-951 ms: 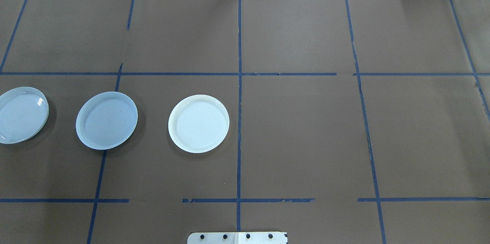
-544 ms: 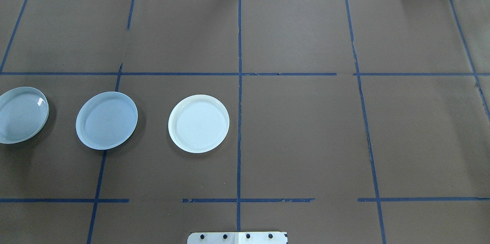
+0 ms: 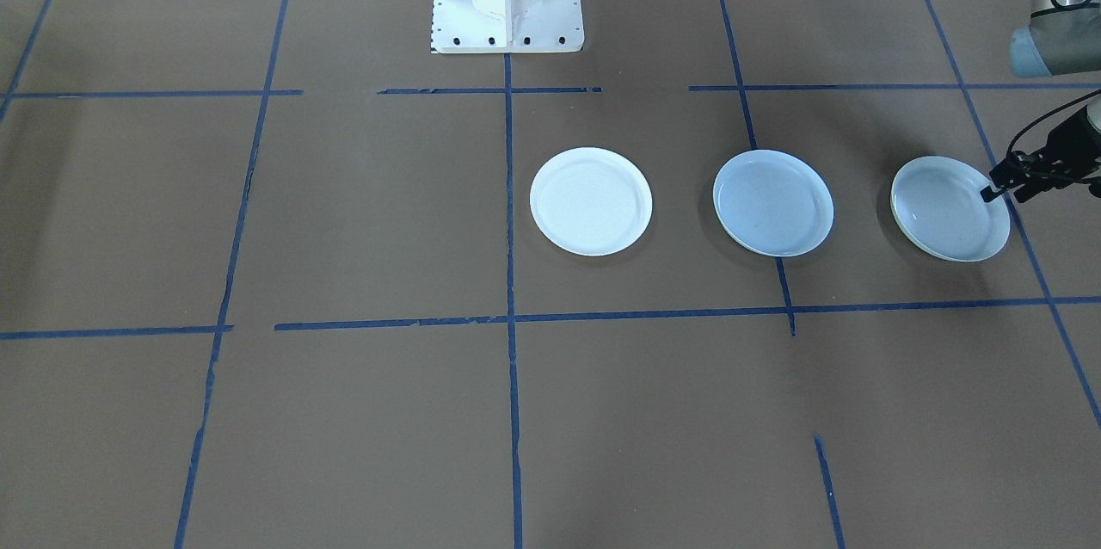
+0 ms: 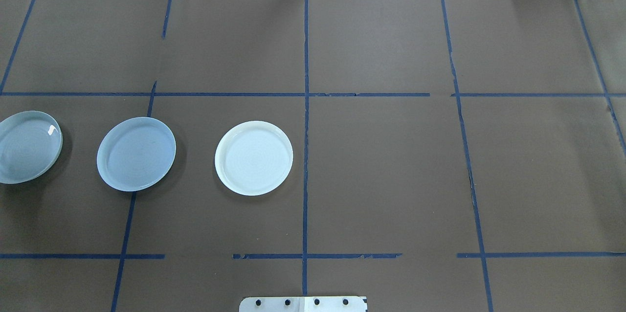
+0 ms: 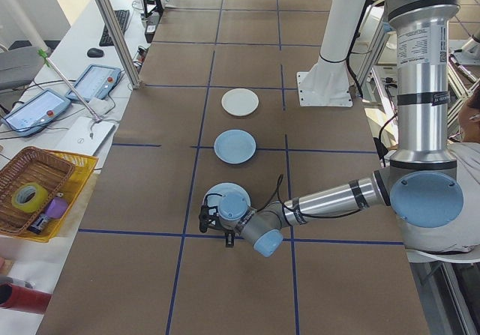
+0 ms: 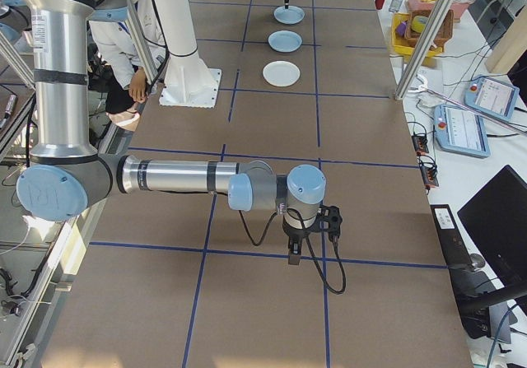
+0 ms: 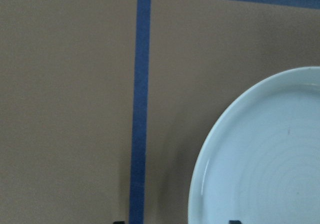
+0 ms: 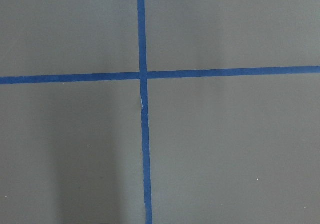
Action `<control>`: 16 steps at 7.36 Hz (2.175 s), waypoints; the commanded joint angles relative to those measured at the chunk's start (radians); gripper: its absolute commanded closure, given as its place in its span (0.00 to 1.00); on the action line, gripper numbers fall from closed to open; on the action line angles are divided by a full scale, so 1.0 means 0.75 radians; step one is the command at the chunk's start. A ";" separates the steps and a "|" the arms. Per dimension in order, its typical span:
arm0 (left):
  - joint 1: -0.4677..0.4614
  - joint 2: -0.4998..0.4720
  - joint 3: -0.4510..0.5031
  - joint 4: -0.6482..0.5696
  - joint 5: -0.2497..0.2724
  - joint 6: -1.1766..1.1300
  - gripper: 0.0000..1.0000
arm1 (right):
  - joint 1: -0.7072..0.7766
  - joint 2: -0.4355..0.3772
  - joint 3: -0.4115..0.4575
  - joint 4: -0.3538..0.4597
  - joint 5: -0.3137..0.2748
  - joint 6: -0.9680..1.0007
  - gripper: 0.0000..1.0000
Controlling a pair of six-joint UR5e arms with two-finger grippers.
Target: Stack plate in center
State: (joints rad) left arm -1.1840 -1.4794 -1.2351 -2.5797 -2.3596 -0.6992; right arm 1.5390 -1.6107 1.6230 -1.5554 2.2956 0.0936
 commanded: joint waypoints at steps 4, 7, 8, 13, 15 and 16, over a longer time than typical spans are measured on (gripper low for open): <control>-0.002 -0.001 -0.008 -0.003 -0.258 0.004 1.00 | -0.001 0.000 0.000 0.000 -0.001 -0.002 0.00; -0.100 0.017 -0.206 0.012 -0.378 -0.086 1.00 | -0.001 0.000 0.000 0.000 0.001 0.000 0.00; -0.095 0.013 -0.279 0.010 -0.356 -0.240 1.00 | -0.001 0.000 0.000 0.002 0.001 0.000 0.00; 0.304 -0.066 -0.444 -0.003 0.002 -0.846 1.00 | 0.002 0.000 0.000 0.000 0.001 0.000 0.00; 0.337 -0.079 -0.444 -0.003 0.011 -0.868 0.73 | -0.001 0.000 0.000 0.000 -0.001 0.000 0.00; 0.347 -0.089 -0.448 -0.003 0.059 -0.872 0.01 | -0.001 0.000 0.000 0.000 -0.001 0.000 0.00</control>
State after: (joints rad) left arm -0.9362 -1.5378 -1.5681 -2.5816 -2.3465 -1.3444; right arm 1.5389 -1.6107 1.6230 -1.5555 2.2950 0.0936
